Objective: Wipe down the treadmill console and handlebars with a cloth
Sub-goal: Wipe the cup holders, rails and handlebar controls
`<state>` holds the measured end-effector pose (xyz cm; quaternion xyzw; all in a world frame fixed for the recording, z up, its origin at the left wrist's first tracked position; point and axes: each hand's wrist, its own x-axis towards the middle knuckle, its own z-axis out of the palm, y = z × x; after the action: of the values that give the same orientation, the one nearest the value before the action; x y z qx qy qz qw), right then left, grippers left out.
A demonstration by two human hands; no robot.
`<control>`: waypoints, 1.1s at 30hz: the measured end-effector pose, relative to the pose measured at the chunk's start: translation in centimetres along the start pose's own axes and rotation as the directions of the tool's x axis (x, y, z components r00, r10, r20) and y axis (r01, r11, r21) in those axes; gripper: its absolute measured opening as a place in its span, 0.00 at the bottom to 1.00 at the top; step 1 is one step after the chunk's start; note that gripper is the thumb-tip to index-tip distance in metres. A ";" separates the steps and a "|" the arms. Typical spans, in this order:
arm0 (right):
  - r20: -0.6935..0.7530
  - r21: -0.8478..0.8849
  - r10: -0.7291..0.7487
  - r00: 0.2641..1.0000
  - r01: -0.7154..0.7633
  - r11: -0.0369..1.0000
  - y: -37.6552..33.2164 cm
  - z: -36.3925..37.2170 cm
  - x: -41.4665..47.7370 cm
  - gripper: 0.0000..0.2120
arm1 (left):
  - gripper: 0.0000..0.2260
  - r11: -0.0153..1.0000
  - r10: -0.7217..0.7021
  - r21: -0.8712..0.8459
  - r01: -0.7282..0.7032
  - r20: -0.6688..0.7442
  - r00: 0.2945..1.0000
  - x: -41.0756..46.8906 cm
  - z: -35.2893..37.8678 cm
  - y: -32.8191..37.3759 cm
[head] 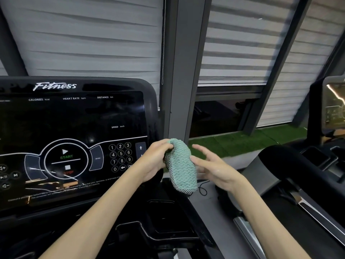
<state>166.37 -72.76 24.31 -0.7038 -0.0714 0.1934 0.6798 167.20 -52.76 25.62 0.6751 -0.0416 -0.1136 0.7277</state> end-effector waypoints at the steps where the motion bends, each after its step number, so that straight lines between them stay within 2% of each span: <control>1: 0.045 0.082 0.003 0.999 -0.007 0.997 0.5 0.1 0.1 0.33 | 0.13 1.000 0.005 -0.010 -0.005 0.004 1.000 -0.1 0.1 0.1; 3: 0.074 0.156 -0.069 0.995 0.057 0.986 0.8 0.2 0.0 0.32 | 0.14 1.000 0.013 0.006 -0.013 -0.012 1.000 -0.2 0.1 -0.1; 5: 0.103 0.150 -0.132 0.986 0.116 0.982 0.9 0.2 -0.1 0.31 | 0.17 1.000 0.012 0.015 -0.012 -0.011 1.000 -0.1 -0.2 -0.7; 7: 0.125 0.080 -0.156 0.980 0.147 0.986 1.1 -0.1 0.0 0.30 | 0.14 0.998 0.030 0.063 -0.030 0.010 1.000 0.0 -0.5 -1.1; 9: 0.078 -0.021 -0.170 0.982 0.172 0.985 1.3 -0.3 0.1 0.29 | 0.08 0.984 0.073 0.162 -0.078 0.038 0.997 -0.1 -0.7 -1.6; 10: 0.051 -0.048 -0.170 0.984 0.173 0.984 1.5 -0.4 0.2 0.29 | 0.08 0.965 0.104 0.235 -0.116 0.061 0.993 0.0 -1.0 -1.9; 13: -0.037 -0.116 -0.166 0.985 0.161 0.980 1.9 -0.6 0.8 0.27 | 0.24 0.819 0.176 0.517 -0.247 0.183 0.967 0.1 -1.5 -2.8; 14: -0.064 -0.140 -0.164 0.984 0.154 0.978 2.1 -0.7 1.0 0.25 | 0.23 0.752 0.192 0.601 -0.270 0.192 0.962 0.3 -1.4 -3.1; 16: -0.092 -0.209 -0.172 0.981 0.150 0.966 2.4 -0.9 1.5 0.18 | 0.15 0.653 0.223 0.709 -0.267 0.157 0.962 0.7 -0.9 -3.5; 18: -0.098 -0.308 -0.207 0.973 0.169 0.936 2.6 -1.2 1.8 0.08 | 0.07 0.617 0.248 0.748 -0.243 0.108 0.963 1.3 -0.5 -3.8; 20: -0.119 -0.329 -0.229 0.966 0.179 0.927 2.7 -1.6 2.0 0.05 | 0.03 0.595 0.284 0.765 -0.247 0.088 0.955 1.8 -0.3 -4.1; 21: -0.132 -0.274 -0.218 0.967 0.176 0.945 2.9 -1.8 2.2 0.07 | 0.04 0.587 0.303 0.769 -0.254 0.082 0.949 1.8 -0.1 -4.1; 23: -0.123 0.051 -0.098 0.988 0.105 0.993 3.7 -1.7 2.7 0.13 | 0.05 0.600 0.333 0.764 -0.238 0.031 0.942 1.9 0.5 -4.1; 25: -0.023 0.408 0.009 1.000 0.001 0.913 4.9 -1.0 3.2 0.17 | 0.07 0.615 0.337 0.761 -0.208 -0.015 0.941 2.3 1.2 -4.4; 27: 0.043 0.547 0.029 0.999 -0.048 0.836 5.9 -0.5 3.7 0.18 | 0.09 0.576 0.329 0.796 -0.187 -0.016 0.944 3.0 1.4 -4.8; 28: 0.051 0.559 0.033 0.998 -0.056 0.827 6.2 -0.6 4.1 0.19 | 0.10 0.496 0.345 0.846 -0.195 0.014 0.938 3.3 1.3 -4.9; 29: 0.039 0.542 0.045 0.998 -0.059 0.838 6.5 -0.9 4.7 0.19 | 0.12 0.369 0.392 0.899 -0.234 0.078 0.916 3.6 1.0 -5.0; 31: -0.030 0.468 0.095 0.995 -0.070 0.881 7.0 -1.7 6.3 0.19 | 0.14 0.050 0.534 0.939 -0.339 0.262 0.804 4.4 -0.2 -5.2; 33: -0.170 0.256 0.144 0.975 -0.097 0.962 7.8 -2.6 8.4 0.18 | 0.13 -0.162 0.603 0.925 -0.345 0.369 0.707 5.3 -1.8 -5.4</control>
<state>173.75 -72.59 15.11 -0.6321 0.0604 0.1749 0.7525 172.15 -52.51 19.60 0.9126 -0.2816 0.2897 0.0622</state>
